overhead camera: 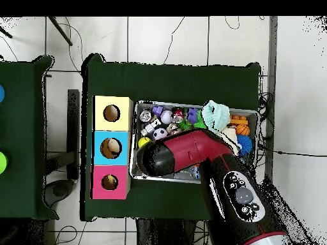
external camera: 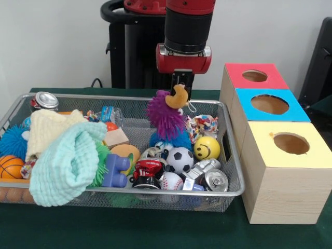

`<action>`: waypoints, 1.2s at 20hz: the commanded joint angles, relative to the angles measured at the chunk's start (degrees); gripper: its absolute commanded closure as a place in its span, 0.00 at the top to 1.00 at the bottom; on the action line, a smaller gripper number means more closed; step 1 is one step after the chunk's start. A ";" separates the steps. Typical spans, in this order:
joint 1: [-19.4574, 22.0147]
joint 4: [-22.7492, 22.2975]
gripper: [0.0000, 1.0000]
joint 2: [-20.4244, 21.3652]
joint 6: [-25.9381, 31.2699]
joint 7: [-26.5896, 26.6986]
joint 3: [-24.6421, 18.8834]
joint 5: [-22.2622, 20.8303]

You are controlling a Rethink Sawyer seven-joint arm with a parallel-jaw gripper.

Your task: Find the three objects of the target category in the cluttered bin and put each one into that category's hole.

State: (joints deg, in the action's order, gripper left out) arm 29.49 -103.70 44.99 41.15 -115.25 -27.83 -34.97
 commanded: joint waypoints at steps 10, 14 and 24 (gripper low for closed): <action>-0.57 -3.28 0.00 -1.42 -5.88 -3.96 2.70 0.63; -1.05 -2.49 0.00 -3.16 -7.21 -4.49 3.32 -0.15; -1.70 -0.22 0.00 -8.25 -13.66 -4.23 5.14 -1.98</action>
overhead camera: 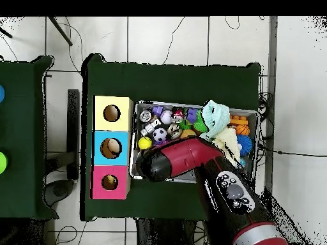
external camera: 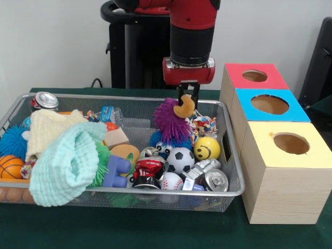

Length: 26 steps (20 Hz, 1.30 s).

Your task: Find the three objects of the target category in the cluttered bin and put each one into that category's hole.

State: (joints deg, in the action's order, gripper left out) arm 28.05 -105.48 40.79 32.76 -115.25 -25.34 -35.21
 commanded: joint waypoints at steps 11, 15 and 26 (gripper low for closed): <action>-1.11 2.95 1.00 -6.81 -7.24 -3.71 4.45 -1.16; -1.32 2.94 1.00 -7.51 -8.41 -4.00 4.93 -1.43; -2.40 2.20 1.00 -7.79 -11.77 -4.63 6.58 -1.59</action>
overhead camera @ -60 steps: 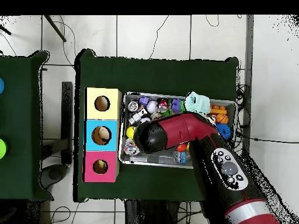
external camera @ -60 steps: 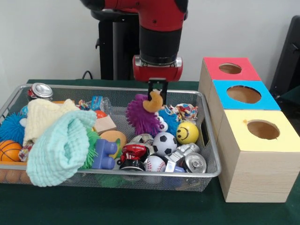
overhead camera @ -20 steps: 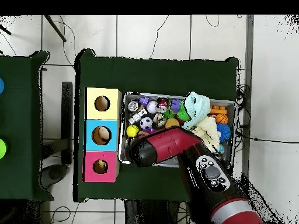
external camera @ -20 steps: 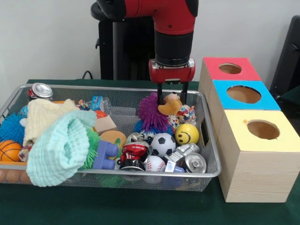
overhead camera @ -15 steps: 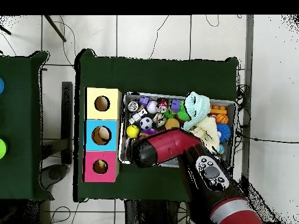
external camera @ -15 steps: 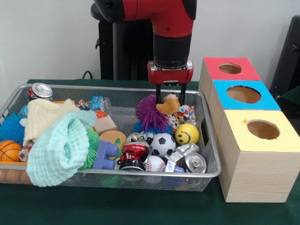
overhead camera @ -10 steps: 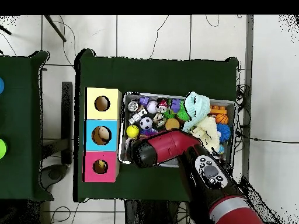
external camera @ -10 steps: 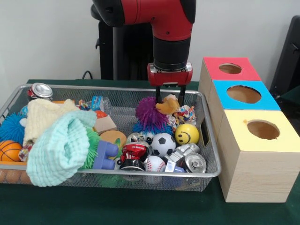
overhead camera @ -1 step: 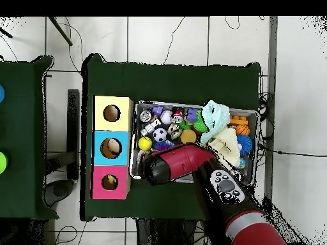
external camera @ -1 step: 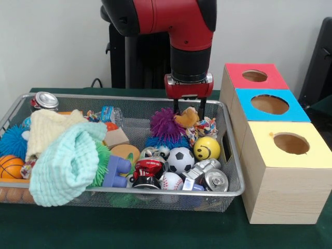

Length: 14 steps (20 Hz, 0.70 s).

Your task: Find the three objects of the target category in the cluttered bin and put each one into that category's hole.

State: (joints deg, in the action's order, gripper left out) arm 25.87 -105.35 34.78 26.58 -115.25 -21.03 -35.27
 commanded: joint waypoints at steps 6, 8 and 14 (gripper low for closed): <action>-0.53 2.26 0.00 -1.75 -6.88 -4.41 2.58 -1.38; -2.21 2.34 0.00 -0.84 -4.50 -4.96 4.03 -1.02; -1.32 1.02 0.00 0.14 -4.13 -3.94 3.02 0.51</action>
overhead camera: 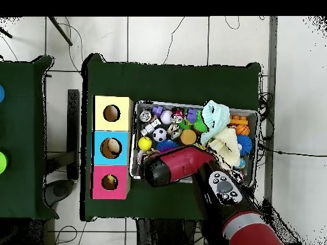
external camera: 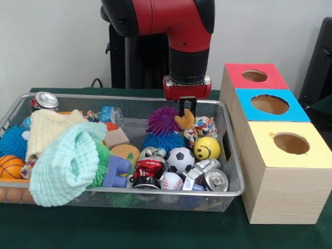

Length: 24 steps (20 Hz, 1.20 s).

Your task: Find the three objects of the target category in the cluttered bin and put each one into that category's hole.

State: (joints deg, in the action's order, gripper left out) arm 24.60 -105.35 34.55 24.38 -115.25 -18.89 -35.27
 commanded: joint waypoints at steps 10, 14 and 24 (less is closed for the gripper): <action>-2.12 3.92 0.00 4.14 6.57 -1.36 -1.34 4.51; -2.59 3.39 0.00 5.12 6.81 -1.17 -1.25 4.97; -2.87 4.51 0.00 4.49 6.92 0.07 -1.01 5.74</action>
State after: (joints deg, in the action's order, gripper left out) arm 21.72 -104.66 39.42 25.88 -115.25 -18.88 -31.25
